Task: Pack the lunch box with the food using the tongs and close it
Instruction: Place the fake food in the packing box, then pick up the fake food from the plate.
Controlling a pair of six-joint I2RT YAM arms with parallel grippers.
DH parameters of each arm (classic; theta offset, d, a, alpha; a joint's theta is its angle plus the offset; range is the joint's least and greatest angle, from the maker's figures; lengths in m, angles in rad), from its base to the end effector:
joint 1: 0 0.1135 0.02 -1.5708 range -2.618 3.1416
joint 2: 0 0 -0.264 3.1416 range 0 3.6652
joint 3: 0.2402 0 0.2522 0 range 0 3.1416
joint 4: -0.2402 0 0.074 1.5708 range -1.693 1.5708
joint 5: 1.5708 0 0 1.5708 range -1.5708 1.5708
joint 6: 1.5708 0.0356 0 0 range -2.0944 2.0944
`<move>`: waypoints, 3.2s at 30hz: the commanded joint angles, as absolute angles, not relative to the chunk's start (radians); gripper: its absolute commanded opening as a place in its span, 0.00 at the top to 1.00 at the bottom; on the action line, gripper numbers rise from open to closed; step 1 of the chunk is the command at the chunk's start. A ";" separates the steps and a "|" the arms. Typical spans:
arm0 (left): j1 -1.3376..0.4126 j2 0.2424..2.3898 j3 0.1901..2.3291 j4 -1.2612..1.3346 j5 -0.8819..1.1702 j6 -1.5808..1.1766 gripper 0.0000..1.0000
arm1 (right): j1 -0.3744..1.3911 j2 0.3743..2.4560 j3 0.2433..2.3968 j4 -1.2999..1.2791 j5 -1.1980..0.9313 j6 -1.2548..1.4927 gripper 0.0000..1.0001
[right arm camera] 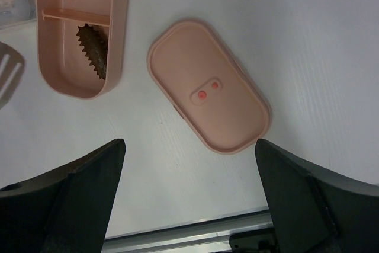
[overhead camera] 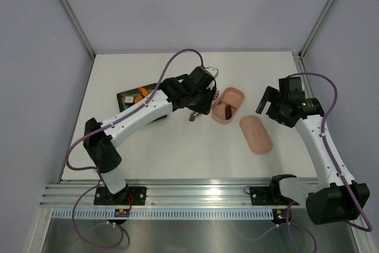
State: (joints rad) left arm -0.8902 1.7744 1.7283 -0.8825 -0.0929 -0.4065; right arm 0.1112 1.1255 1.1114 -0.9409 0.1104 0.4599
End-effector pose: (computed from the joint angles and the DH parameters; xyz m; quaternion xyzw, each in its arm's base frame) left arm 0.2457 -0.2982 0.3330 0.2128 0.9238 -0.1553 0.2779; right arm 0.2144 0.0200 0.3190 0.1815 0.9342 0.0348 0.3052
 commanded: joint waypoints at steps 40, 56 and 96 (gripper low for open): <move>-0.410 1.341 1.143 -0.827 -0.368 -0.610 0.53 | 0.106 1.103 1.060 -0.879 -0.046 0.445 0.00; -0.324 1.356 1.158 -0.761 -0.376 -0.764 0.51 | 0.106 1.127 1.058 -0.856 -0.066 0.440 0.01; -0.324 1.315 1.086 -0.736 -0.382 -0.824 0.51 | 0.106 1.149 1.046 -0.831 -0.103 0.442 0.01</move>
State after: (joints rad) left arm -0.3271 1.3960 1.0996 -0.7620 -0.3531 -0.8070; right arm 0.1108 1.1461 1.0447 -0.8574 -0.0738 0.4557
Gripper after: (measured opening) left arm 0.492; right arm 0.993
